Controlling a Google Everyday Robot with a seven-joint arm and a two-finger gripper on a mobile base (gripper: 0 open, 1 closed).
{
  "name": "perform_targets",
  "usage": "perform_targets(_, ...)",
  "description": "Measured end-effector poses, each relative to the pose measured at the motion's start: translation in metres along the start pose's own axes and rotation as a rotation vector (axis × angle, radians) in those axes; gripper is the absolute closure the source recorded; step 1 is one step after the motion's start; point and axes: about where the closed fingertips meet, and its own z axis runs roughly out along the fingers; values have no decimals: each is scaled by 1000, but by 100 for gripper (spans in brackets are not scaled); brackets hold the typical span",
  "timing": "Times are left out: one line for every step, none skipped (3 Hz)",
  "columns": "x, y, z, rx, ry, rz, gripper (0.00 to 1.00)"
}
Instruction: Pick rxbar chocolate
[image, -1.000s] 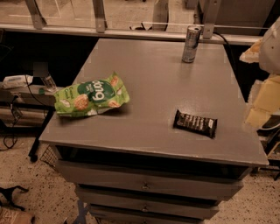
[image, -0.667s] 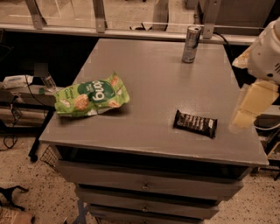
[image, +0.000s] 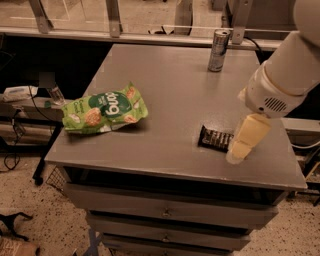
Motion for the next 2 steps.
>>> perform_targets(-12, 6, 33, -45, -1, -2, 0)
perform_targets(-17, 4, 54, -55, -4, 2, 0)
